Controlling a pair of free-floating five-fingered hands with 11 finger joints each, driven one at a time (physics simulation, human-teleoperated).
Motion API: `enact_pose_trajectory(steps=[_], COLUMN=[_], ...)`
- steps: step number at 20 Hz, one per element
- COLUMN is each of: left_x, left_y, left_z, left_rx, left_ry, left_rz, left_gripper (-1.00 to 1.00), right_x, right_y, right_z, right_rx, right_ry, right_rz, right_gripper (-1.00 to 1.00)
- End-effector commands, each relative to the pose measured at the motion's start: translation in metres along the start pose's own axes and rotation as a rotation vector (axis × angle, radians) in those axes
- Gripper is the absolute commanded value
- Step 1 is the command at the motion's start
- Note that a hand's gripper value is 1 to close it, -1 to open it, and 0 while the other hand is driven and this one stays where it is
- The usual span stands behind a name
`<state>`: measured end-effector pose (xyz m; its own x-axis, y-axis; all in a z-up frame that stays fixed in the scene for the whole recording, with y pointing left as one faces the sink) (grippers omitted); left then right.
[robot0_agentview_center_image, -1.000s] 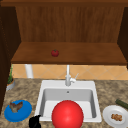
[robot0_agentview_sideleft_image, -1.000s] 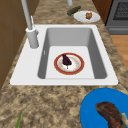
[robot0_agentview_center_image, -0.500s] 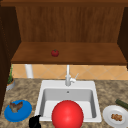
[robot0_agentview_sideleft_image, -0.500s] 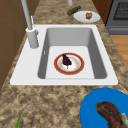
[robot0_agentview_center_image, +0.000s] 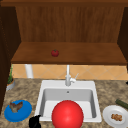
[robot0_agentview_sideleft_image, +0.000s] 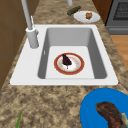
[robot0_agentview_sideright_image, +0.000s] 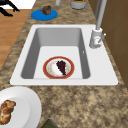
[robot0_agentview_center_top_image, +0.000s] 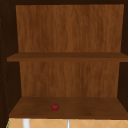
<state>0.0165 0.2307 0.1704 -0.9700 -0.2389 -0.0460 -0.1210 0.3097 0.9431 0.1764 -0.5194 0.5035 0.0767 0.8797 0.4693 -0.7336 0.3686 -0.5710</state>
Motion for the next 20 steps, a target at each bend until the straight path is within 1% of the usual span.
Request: enact_pose_trajectory(steps=[1, 2, 4, 7, 10, 13, 16, 17, 18, 19, 20], left_x=[0.000, 0.000, 0.000, 0.000, 0.000, 0.000, 0.000, 0.000, 0.000, 0.000, 0.000], left_y=[0.000, 0.000, 0.000, 0.000, 0.000, 0.000, 0.000, 0.000, 0.000, 0.000, 0.000], left_z=[0.000, 0.000, 0.000, 0.000, 0.000, 0.000, 0.000, 0.000, 0.000, 0.000, 0.000], left_rx=[0.000, 0.000, 0.000, 0.000, 0.000, 0.000, 0.000, 0.000, 0.000, 0.000, 0.000], left_ry=[0.000, 0.000, 0.000, 0.000, 0.000, 0.000, 0.000, 0.000, 0.000, 0.000, 0.000], left_rz=[0.000, 0.000, 0.000, 0.000, 0.000, 0.000, 0.000, 0.000, 0.000, 0.000, 0.000], left_gripper=[0.00, 0.00, 0.00, 0.00, 0.00, 0.00, 0.00, 0.00, 0.00, 0.00, 0.00], right_x=[0.014, 0.020, 0.028, 0.036, 0.045, 0.050, 0.062, 0.066, 0.069, 0.072, 0.078], right_y=[0.029, 0.031, 0.036, 0.048, 0.060, 0.069, 0.075, 0.076, 0.072, 0.071, 0.070], right_z=[-0.005, -0.010, -0.025, -0.037, -0.050, -0.067, -0.084, -0.088, -0.088, -0.087, -0.084], right_rx=[-0.018, -0.033, -0.030, -0.041, -0.079, -0.096, -0.097, -0.100, -0.099, -0.087, -0.072], right_ry=[-0.044, -0.032, -0.023, -0.023, -0.006, 0.013, 0.012, 0.021, 0.043, 0.060, 0.067], right_rz=[0.004, -0.016, -0.025, -0.032, -0.021, -0.036, -0.035, -0.033, -0.042, -0.055, -0.057], right_gripper=[-1.00, -1.00, -1.00, -1.00, -1.00, -1.00, -1.00, -1.00, -1.00, -1.00, -1.00])
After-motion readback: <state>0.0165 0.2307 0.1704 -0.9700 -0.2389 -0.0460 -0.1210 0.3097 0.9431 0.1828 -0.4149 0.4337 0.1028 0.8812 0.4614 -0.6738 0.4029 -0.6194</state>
